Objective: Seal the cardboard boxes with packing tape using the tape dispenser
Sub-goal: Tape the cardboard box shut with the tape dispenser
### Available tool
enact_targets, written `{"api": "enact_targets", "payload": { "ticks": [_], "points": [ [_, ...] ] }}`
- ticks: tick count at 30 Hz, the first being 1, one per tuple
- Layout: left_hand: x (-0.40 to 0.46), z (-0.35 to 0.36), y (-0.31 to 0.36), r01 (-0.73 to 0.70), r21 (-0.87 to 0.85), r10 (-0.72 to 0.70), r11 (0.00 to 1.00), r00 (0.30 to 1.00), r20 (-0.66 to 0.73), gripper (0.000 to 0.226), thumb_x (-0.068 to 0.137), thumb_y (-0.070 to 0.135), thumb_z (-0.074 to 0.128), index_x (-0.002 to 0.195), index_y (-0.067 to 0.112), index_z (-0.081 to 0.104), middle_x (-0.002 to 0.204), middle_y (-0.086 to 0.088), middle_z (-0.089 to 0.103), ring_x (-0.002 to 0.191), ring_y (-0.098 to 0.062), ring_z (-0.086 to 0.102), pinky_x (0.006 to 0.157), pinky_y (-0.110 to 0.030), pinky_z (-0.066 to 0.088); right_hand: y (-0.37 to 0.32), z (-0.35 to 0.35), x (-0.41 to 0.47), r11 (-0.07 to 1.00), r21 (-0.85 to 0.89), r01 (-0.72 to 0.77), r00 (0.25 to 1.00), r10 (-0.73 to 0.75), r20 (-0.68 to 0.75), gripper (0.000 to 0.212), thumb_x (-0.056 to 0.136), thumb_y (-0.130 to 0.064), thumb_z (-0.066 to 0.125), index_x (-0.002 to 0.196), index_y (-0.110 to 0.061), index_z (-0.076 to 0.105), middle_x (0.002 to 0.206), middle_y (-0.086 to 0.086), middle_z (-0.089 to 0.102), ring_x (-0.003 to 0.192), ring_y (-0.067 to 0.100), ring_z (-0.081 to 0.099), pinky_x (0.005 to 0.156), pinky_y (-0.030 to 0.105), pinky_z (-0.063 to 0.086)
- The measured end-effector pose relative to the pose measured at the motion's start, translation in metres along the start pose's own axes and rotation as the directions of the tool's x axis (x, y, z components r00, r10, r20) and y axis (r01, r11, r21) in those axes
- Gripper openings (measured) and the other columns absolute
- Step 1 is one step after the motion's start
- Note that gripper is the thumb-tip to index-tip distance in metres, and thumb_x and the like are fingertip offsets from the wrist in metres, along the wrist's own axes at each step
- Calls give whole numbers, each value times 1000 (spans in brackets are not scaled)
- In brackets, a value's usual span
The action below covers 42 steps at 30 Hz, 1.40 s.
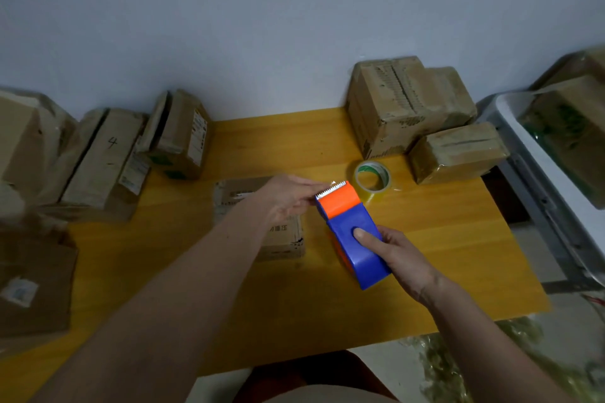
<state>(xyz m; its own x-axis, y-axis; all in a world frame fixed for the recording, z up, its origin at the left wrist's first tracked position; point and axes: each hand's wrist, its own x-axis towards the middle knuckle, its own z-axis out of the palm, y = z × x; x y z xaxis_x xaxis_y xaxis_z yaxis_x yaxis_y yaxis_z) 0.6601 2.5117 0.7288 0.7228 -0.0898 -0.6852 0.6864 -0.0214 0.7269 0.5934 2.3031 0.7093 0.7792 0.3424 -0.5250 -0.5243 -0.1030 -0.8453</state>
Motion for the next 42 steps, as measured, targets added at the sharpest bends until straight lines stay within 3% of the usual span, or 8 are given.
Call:
{"api": "enact_targets", "payload": {
  "ticks": [2, 6, 12, 17, 21, 26, 37, 42],
  "points": [
    [4, 3, -3, -33, 5, 33, 999, 996, -85, 6, 86, 14, 71, 85, 9, 67, 87, -6, 69, 81, -13, 64, 78, -24, 52, -6, 8, 0, 999, -38, -30, 999, 31, 17, 28, 88, -36, 62, 101, -11, 67, 84, 6, 73, 70, 16, 68, 64, 24, 53],
    [16, -1, -8, -60, 57, 72, 997, 967, -243, 7, 86, 12, 72, 83, 7, 67, 93, -13, 69, 87, -23, 64, 82, -34, 53, -11, 27, -3, 995, -85, -49, 998, 46, -41, 25, 90, -34, 62, 98, -11, 66, 75, -2, 71, 63, 11, 67, 59, 22, 51],
    [23, -13, 0, -131, 221, 188, 966, 947, -260, 17, 83, 12, 74, 97, 1, 71, 103, -11, 71, 97, -20, 64, 87, -29, 49, -22, 41, -10, 990, -71, -120, 990, 115, -80, 39, 86, -42, 65, 96, -4, 68, 82, 13, 72, 72, 28, 68, 80, 47, 55],
    [31, -28, 10, -131, 344, 220, 930, 947, -235, 18, 86, 12, 72, 102, 4, 73, 99, -5, 71, 92, -11, 62, 83, -21, 45, -30, 51, -10, 974, -88, -208, 976, 201, -79, 52, 83, -48, 68, 99, 2, 69, 89, 19, 73, 75, 32, 68, 85, 51, 53],
    [41, -36, 9, -188, 400, 294, 897, 929, -223, 17, 87, 11, 70, 102, 3, 73, 107, -6, 71, 90, -8, 59, 75, -16, 45, -42, 62, 1, 966, -123, -229, 973, 225, -50, 35, 85, -38, 68, 91, -3, 68, 81, 11, 73, 71, 25, 69, 73, 37, 55],
    [57, -53, 9, -199, 452, 304, 869, 937, -171, 18, 91, 11, 66, 106, 5, 72, 112, -6, 70, 101, -10, 60, 84, -19, 42, -51, 73, 13, 948, -125, -293, 956, 288, -59, 18, 88, -25, 66, 85, -8, 63, 65, 1, 68, 54, 11, 63, 51, 20, 46],
    [97, -61, -4, -205, 537, 319, 818, 939, -127, 12, 88, 18, 70, 96, 12, 77, 105, -5, 73, 101, -18, 66, 95, -39, 52, -75, 76, 31, 925, 46, -377, 918, 379, -116, 49, 84, -26, 70, 113, 11, 58, 90, 26, 71, 68, 32, 68, 61, 34, 56],
    [93, -61, -1, -300, 519, 438, 801, 884, -166, 16, 91, 16, 66, 101, 9, 76, 111, -6, 72, 106, -18, 64, 97, -33, 49, -86, 73, 29, 931, 68, -358, 928, 363, -84, 46, 87, -26, 67, 112, 11, 57, 85, 27, 70, 65, 33, 68, 57, 33, 56]
  ]
}}
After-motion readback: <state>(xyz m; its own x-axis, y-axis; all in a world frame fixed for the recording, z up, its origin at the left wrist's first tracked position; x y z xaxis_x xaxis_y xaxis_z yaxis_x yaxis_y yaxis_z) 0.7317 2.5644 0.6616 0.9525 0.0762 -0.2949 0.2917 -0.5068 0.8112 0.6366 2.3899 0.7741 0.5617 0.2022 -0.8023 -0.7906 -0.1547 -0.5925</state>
